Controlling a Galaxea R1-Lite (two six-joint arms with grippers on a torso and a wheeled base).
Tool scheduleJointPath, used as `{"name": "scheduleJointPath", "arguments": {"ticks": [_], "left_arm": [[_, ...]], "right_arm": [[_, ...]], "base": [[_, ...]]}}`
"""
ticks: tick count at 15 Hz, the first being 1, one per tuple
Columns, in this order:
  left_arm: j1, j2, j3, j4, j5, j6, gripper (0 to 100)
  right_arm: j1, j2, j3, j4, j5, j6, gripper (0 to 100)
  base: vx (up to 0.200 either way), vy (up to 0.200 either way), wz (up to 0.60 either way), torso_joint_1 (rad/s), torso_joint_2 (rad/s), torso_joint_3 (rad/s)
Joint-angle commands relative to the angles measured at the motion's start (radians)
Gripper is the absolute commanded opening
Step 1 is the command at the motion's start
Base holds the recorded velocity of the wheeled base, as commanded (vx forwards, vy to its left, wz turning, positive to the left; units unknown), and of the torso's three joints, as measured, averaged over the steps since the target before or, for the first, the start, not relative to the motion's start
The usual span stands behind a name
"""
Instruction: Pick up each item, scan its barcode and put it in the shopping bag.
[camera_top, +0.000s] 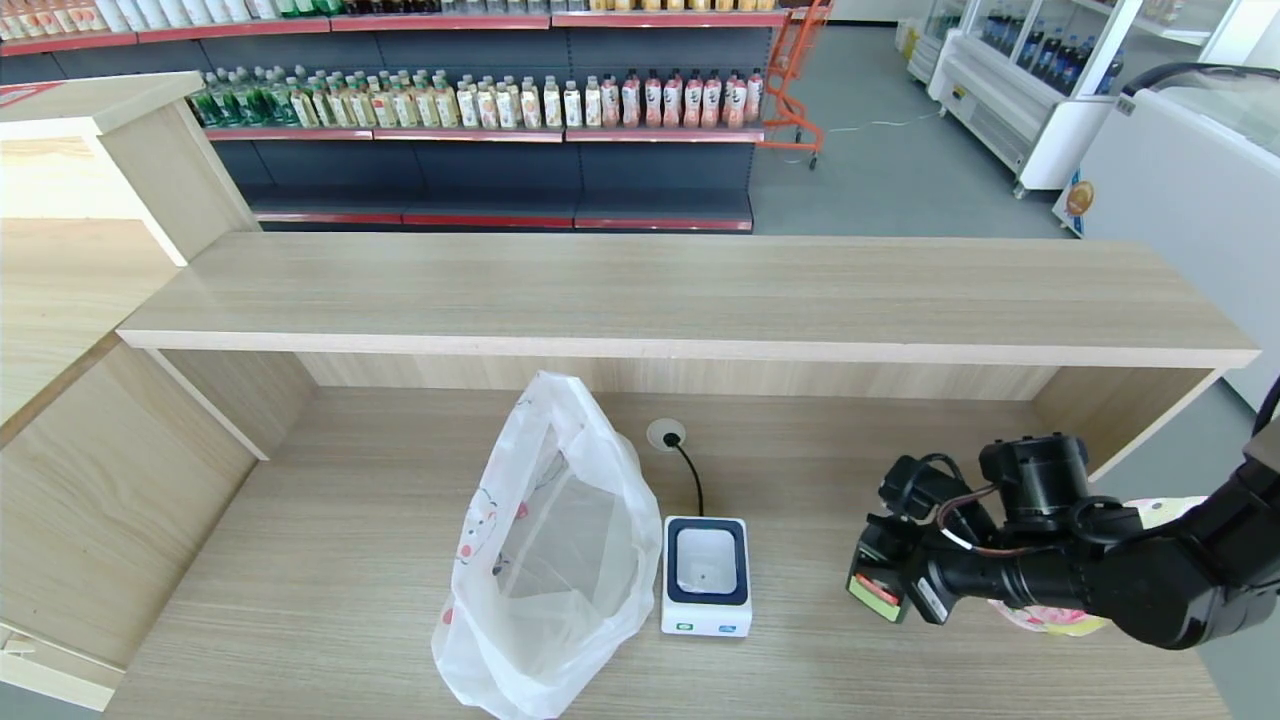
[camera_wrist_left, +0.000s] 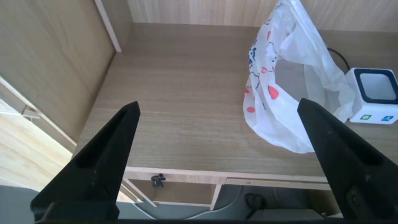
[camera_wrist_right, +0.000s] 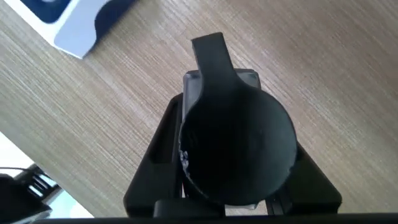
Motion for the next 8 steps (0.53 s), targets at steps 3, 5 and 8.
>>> {"name": "scheduleJointPath", "arguments": {"ticks": [3, 5, 8], "left_arm": [[0.0, 0.0, 0.0, 0.0, 0.0, -0.001, 100], [0.0, 0.0, 0.0, 0.0, 0.0, -0.001, 100], [0.0, 0.0, 0.0, 0.0, 0.0, -0.001, 100]], "right_arm": [[-0.011, -0.384, 0.185, -0.083, -0.004, 0.126, 0], [-0.027, -0.522, 0.317, -0.168, -0.004, -0.098, 0], [-0.045, -0.654, 0.34, -0.132, 0.15, -0.644, 0]], "base": [[0.0, 0.0, 0.0, 0.0, 0.0, 0.0], [0.0, 0.0, 0.0, 0.0, 0.0, 0.0], [0.0, 0.0, 0.0, 0.0, 0.0, 0.0]]}}
